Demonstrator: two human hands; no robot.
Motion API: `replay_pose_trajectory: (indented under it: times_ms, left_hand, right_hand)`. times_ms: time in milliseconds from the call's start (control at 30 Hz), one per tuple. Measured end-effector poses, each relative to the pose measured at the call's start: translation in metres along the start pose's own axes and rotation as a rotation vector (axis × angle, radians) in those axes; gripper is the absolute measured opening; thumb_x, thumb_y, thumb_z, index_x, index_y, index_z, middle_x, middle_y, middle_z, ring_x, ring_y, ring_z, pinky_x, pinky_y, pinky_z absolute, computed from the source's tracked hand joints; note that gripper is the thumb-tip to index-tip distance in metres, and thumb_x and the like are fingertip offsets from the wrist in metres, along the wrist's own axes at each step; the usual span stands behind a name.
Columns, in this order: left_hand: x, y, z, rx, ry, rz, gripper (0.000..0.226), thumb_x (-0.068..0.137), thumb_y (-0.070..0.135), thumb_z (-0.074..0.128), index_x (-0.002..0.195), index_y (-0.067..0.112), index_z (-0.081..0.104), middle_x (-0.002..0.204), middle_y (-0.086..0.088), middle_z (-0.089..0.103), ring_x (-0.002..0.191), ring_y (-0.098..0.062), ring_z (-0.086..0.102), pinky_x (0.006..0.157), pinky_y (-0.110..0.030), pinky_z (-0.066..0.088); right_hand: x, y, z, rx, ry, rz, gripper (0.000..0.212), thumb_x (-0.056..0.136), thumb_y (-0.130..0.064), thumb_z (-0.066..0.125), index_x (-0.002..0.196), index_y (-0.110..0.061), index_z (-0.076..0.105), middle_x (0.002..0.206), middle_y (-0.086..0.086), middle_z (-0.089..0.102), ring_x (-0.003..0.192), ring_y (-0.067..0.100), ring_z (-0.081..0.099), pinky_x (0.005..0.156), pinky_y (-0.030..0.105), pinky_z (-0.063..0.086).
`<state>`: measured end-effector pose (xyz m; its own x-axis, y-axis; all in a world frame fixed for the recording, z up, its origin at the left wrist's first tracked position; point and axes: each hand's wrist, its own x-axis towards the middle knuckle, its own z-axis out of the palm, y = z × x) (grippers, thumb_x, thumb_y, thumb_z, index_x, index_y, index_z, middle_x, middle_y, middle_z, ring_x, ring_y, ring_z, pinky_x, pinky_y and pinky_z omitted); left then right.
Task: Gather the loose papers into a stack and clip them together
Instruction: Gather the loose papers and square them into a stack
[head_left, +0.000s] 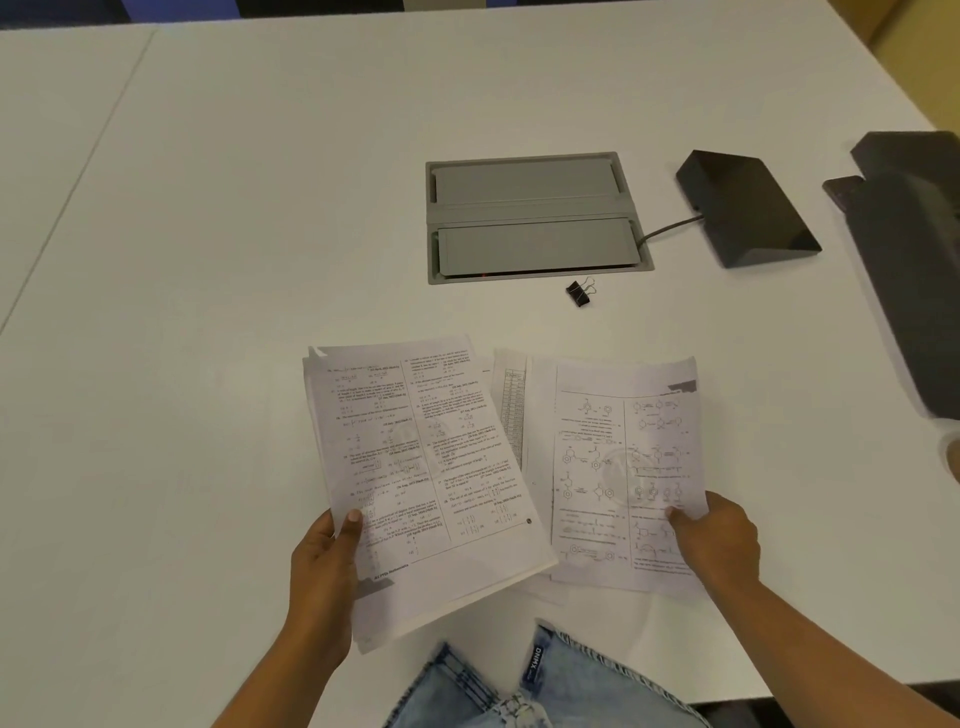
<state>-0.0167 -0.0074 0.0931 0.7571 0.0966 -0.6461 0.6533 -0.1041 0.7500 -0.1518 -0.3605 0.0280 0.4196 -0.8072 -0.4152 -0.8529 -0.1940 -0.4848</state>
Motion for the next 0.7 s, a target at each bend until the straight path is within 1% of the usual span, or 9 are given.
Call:
replay_pose_trajectory:
  times_ms: [67, 167, 267, 367, 433, 533, 633, 667, 700]
  left_hand:
    - [0.0, -0.001, 0.001, 0.011, -0.001, 0.005, 0.023, 0.103, 0.027, 0.048, 0.121, 0.023, 0.061, 0.111, -0.005, 0.073, 0.093, -0.035, 0.067, 0.058, -0.041, 0.059]
    - [0.0, -0.001, 0.002, 0.021, -0.005, 0.018, 0.019, 0.102, 0.026, 0.049, 0.115, 0.025, 0.063, 0.11, -0.006, 0.073, 0.093, -0.036, 0.068, 0.063, -0.046, 0.059]
    - [0.0, 0.0, 0.001, 0.027, -0.012, 0.029, 0.02, 0.102, 0.026, 0.049, 0.116, 0.022, 0.063, 0.109, -0.007, 0.074, 0.091, -0.035, 0.069, 0.057, -0.042, 0.06]
    - [0.0, 0.001, -0.001, 0.011, -0.014, 0.044, 0.02, 0.103, 0.023, 0.048, 0.117, 0.021, 0.062, 0.104, -0.004, 0.074, 0.088, -0.031, 0.07, 0.049, -0.035, 0.06]
    - [0.001, 0.002, -0.002, 0.008, -0.01, 0.048, 0.018, 0.103, 0.023, 0.048, 0.115, 0.022, 0.062, 0.103, -0.003, 0.073, 0.087, -0.031, 0.07, 0.049, -0.034, 0.059]
    - [0.004, 0.0, -0.005, 0.018, 0.003, 0.05, 0.02, 0.103, 0.023, 0.048, 0.118, 0.021, 0.062, 0.105, -0.004, 0.073, 0.088, -0.031, 0.069, 0.052, -0.035, 0.059]
    - [0.004, 0.0, -0.007, 0.031, 0.016, 0.075, 0.023, 0.103, 0.022, 0.047, 0.12, 0.019, 0.062, 0.106, -0.006, 0.073, 0.088, -0.03, 0.069, 0.051, -0.035, 0.059]
    - [0.003, 0.001, -0.007, 0.031, 0.017, 0.088, 0.023, 0.103, 0.022, 0.047, 0.12, 0.018, 0.062, 0.105, -0.005, 0.072, 0.088, -0.029, 0.069, 0.048, -0.032, 0.059]
    - [0.002, 0.002, -0.006, 0.025, 0.018, 0.1, 0.022, 0.103, 0.021, 0.047, 0.119, 0.017, 0.062, 0.102, -0.004, 0.072, 0.088, -0.028, 0.069, 0.046, -0.029, 0.058]
  right_hand:
    - [0.0, -0.001, 0.002, 0.018, 0.012, 0.005, 0.028, 0.085, -0.022, 0.071, 0.108, -0.007, 0.068, 0.106, 0.016, 0.073, 0.084, 0.034, 0.067, 0.069, 0.033, 0.052]
    - [0.002, 0.0, 0.006, 0.057, -0.007, 0.002, 0.027, 0.087, -0.022, 0.07, 0.11, -0.008, 0.068, 0.107, 0.015, 0.073, 0.085, 0.033, 0.065, 0.072, 0.037, 0.054]
    - [0.005, 0.002, 0.006, 0.131, -0.062, -0.014, 0.029, 0.089, -0.019, 0.068, 0.114, -0.004, 0.066, 0.11, 0.017, 0.071, 0.088, 0.034, 0.064, 0.075, 0.037, 0.052]
    - [0.008, 0.007, -0.001, 0.278, -0.067, 0.017, 0.029, 0.088, -0.015, 0.069, 0.114, -0.003, 0.067, 0.104, 0.017, 0.071, 0.087, 0.032, 0.064, 0.079, 0.037, 0.053]
    - [0.009, 0.012, -0.007, 0.362, -0.074, 0.036, 0.03, 0.086, -0.014, 0.072, 0.114, -0.004, 0.067, 0.098, 0.015, 0.071, 0.092, 0.035, 0.067, 0.082, 0.04, 0.054]
    - [0.009, 0.018, -0.016, 0.46, -0.084, 0.048, 0.033, 0.084, -0.013, 0.074, 0.115, -0.003, 0.066, 0.104, 0.019, 0.072, 0.092, 0.034, 0.068, 0.09, 0.046, 0.054]
    - [0.008, 0.016, -0.028, 0.571, -0.096, 0.056, 0.034, 0.086, -0.008, 0.071, 0.118, 0.001, 0.064, 0.108, 0.021, 0.069, 0.093, 0.034, 0.066, 0.091, 0.046, 0.052]
    - [0.007, 0.014, -0.032, 0.614, -0.103, 0.056, 0.034, 0.086, -0.007, 0.071, 0.118, 0.0, 0.064, 0.108, 0.02, 0.069, 0.096, 0.035, 0.066, 0.091, 0.047, 0.053]
    - [0.006, 0.012, -0.037, 0.654, -0.117, 0.051, 0.034, 0.085, -0.009, 0.072, 0.117, -0.002, 0.064, 0.109, 0.019, 0.069, 0.097, 0.036, 0.068, 0.087, 0.044, 0.056]
